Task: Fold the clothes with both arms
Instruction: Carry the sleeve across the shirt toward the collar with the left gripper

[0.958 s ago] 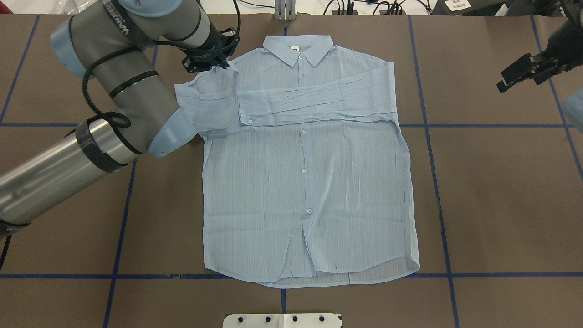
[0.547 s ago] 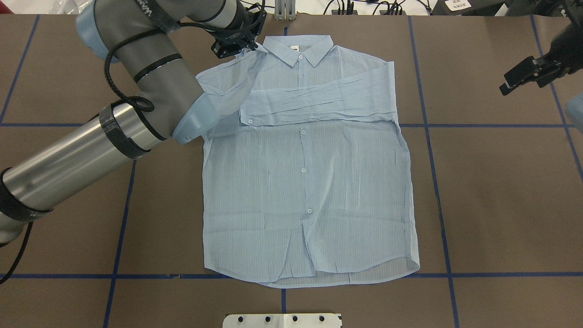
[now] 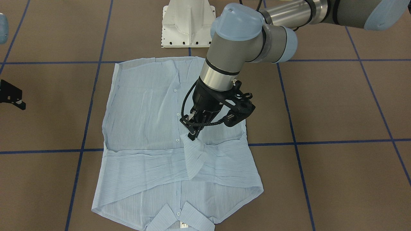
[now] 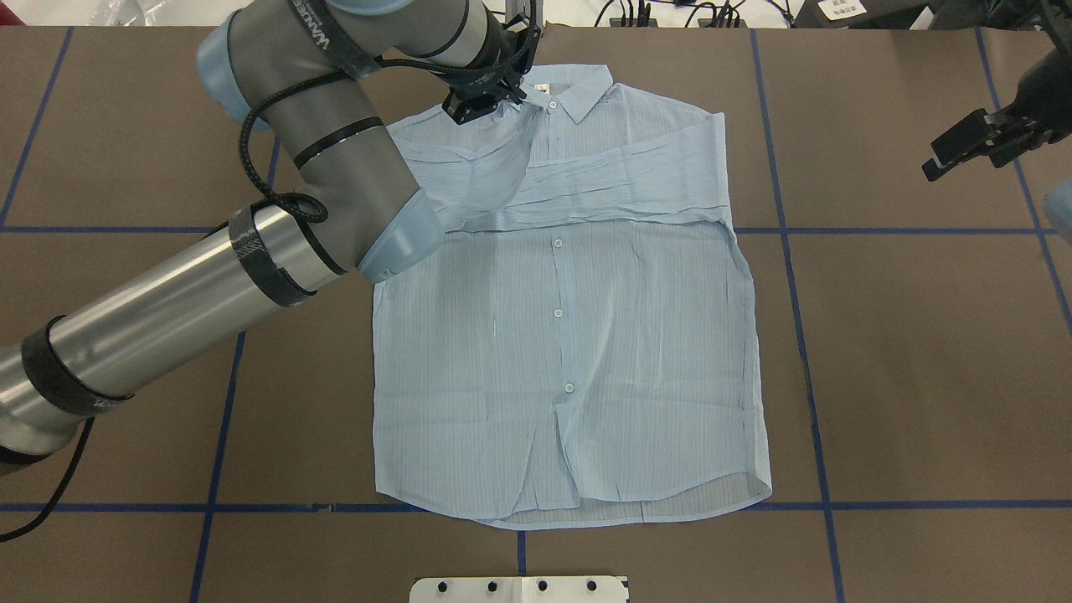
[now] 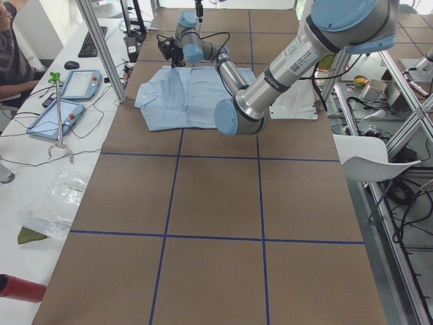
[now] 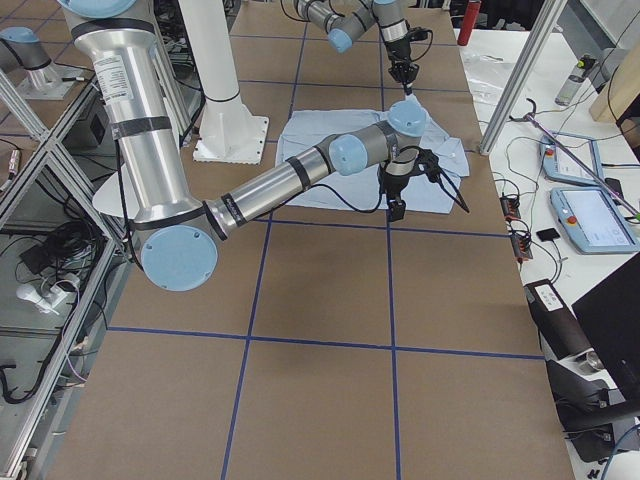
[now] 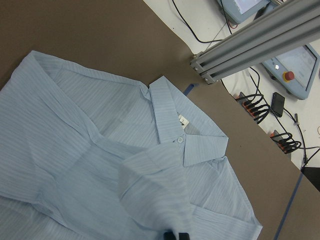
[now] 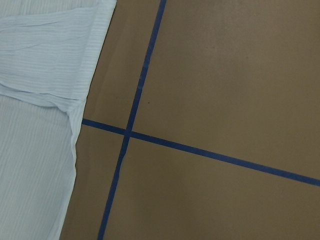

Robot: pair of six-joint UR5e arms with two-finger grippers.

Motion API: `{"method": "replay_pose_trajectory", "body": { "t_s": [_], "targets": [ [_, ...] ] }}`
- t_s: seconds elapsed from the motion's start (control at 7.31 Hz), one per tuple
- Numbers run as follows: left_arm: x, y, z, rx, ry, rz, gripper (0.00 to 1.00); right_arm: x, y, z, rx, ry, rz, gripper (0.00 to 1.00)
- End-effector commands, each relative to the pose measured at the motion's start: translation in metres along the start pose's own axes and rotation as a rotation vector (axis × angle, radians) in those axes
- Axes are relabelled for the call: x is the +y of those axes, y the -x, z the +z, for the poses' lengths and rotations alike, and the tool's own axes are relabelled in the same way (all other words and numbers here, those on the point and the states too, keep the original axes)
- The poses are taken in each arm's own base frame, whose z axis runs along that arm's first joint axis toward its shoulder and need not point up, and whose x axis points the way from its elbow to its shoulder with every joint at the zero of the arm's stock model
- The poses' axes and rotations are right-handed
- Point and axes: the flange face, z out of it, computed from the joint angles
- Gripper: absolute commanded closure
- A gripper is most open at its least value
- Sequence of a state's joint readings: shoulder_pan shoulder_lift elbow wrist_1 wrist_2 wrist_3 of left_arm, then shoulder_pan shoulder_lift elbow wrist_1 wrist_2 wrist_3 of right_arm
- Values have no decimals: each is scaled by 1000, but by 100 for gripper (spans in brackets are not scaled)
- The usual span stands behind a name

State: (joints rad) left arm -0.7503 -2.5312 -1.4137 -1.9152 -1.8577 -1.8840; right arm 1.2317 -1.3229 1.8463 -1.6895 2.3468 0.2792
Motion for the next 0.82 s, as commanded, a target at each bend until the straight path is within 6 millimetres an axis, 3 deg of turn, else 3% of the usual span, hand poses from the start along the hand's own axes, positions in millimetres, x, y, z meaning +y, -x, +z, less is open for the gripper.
{"method": "replay_pose_trajectory", "body": {
  "t_s": [0.0,0.27,0.55,0.68],
  "targets": [
    [46,7,38,-1,-29,27,100,0,-1,1,0,2,2,0],
    [65,3,78,12,-42,26,100,1,-2,2,0,4,4,0],
    [79,-3,100,27,-55,48,100,1,-2,2,0,7,8,0],
    [83,-8,104,28,-73,146,100,4,-6,5,0,11,12,0]
  ]
}}
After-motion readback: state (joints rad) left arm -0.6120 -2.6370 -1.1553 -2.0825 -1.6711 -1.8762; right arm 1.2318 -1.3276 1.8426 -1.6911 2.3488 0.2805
